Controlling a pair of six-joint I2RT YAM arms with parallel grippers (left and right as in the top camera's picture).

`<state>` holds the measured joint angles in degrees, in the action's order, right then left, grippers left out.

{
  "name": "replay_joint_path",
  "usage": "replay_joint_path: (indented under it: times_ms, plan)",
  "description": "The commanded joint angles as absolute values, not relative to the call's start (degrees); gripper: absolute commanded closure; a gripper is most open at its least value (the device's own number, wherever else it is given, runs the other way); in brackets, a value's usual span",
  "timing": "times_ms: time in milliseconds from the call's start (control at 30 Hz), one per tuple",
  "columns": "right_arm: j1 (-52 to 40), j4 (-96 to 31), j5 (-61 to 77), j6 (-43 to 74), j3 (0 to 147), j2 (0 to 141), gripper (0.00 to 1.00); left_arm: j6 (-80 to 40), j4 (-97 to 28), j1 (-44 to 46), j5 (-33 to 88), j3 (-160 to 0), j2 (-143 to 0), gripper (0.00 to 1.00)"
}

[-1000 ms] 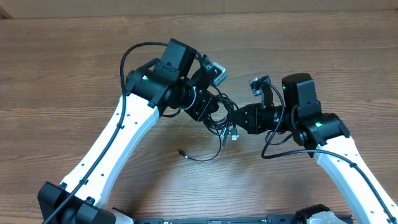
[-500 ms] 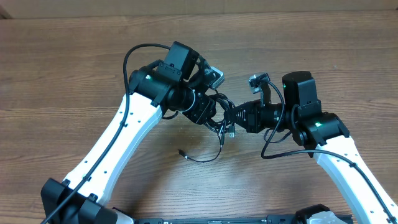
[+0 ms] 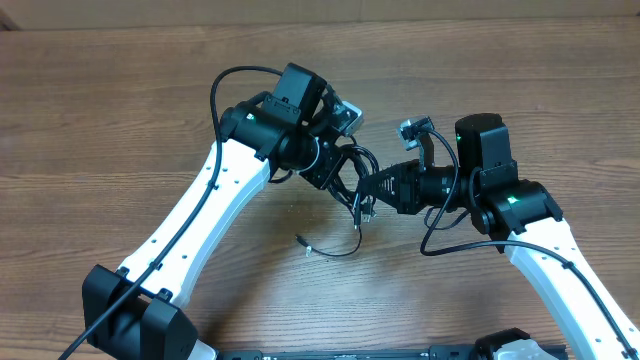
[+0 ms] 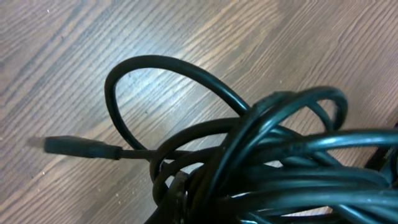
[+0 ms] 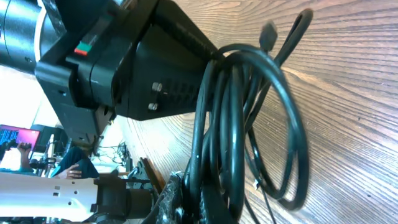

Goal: Untangle cables

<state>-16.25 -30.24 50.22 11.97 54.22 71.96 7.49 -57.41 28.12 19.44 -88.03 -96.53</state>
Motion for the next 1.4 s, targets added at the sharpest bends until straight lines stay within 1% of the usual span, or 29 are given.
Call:
replay_joint_path:
  times_ms: [0, 67, 133, 200, 300, 367, 400, 433, 467, 500, 533, 600, 733, 900, 1000, 1067, 1200, 1367]
  plan:
    - [-16.4, -30.6, 53.2, 11.9, 55.1, 71.9, 0.96, 6.1, -56.7, 27.2, 17.4, -89.6, -96.6, 0.96]
    - [-16.4, -32.1, 51.5, 11.9, 55.1, 71.9, 0.96, 6.0, -57.0, 26.5, 16.3, -90.0, -96.4, 0.96]
    - [-16.4, -35.4, 46.0, 11.9, 55.1, 71.9, 0.96, 6.0, -57.1, 25.6, 15.9, -90.1, -95.7, 0.96]
    - [-16.4, -40.2, 37.1, 11.9, 55.1, 71.9, 0.96, 5.9, -57.1, 24.5, 15.9, -90.1, -94.7, 0.96]
    - [-16.4, -48.4, 19.7, 12.3, 55.1, 71.9, 0.96, 6.0, -57.1, 22.8, 16.2, -90.1, -92.7, 0.96]
    - [-16.4, -51.7, 12.3, 13.9, 55.1, 71.9, 0.96, 6.0, -57.1, 22.2, 16.4, -90.1, -91.6, 0.96]
    - [-16.4, -53.0, 9.4, 14.4, 55.1, 71.9, 0.95, 6.0, -57.1, 22.1, 16.4, -90.1, -91.1, 0.96]
    - [-16.4, -53.8, 7.9, 14.5, 55.1, 71.9, 0.91, 6.0, -57.1, 22.1, 16.4, -90.1, -90.7, 0.96]
    - [-16.4, -54.2, 6.9, 14.6, 55.1, 71.9, 0.83, 6.0, -57.1, 22.1, 16.5, -90.1, -90.3, 0.96]
    - [-16.4, -54.3, 6.4, 14.6, 55.1, 71.9, 0.75, 6.0, -57.2, 22.1, 16.5, -90.1, -90.1, 0.96]
    - [-16.4, -54.3, 6.0, 14.7, 55.1, 71.9, 0.71, 5.9, -57.2, 22.1, 16.6, -90.1, -89.8, 0.96]
    - [-16.4, -53.7, 6.1, 15.0, 55.1, 71.9, 0.69, 5.5, -57.2, 22.2, 16.6, -90.1, -89.7, 0.96]
    - [-16.4, -50.9, 10.1, 14.9, 55.2, 71.9, 0.69, 5.1, -58.0, 22.2, 18.1, -90.1, -89.7, 0.96]
    - [-16.4, -43.9, 20.9, 14.5, 55.5, 71.9, 0.7, 5.1, -59.5, 22.2, 18.1, -90.1, -89.7, 0.96]
    - [-16.4, -41.1, 25.7, 14.4, 57.6, 71.9, 0.73, 3.6, -59.8, 22.5, 18.1, -90.1, -89.7, 0.96]
    - [-16.4, -40.9, 28.0, 12.2, 59.2, 71.9, 0.74, 2.5, -59.7, 23.1, 18.6, -90.1, -89.7, 0.96]
    - [-17.0, -41.1, 28.6, 10.1, 61.9, 71.9, 0.75, 1.5, -59.4, 25.1, 19.5, -90.1, -89.7, 0.96]
    - [-19.9, -41.1, 27.5, 6.6, 62.3, 71.9, 0.76, -5.5, -59.3, 27.6, 19.5, -90.1, -89.7, 0.96]
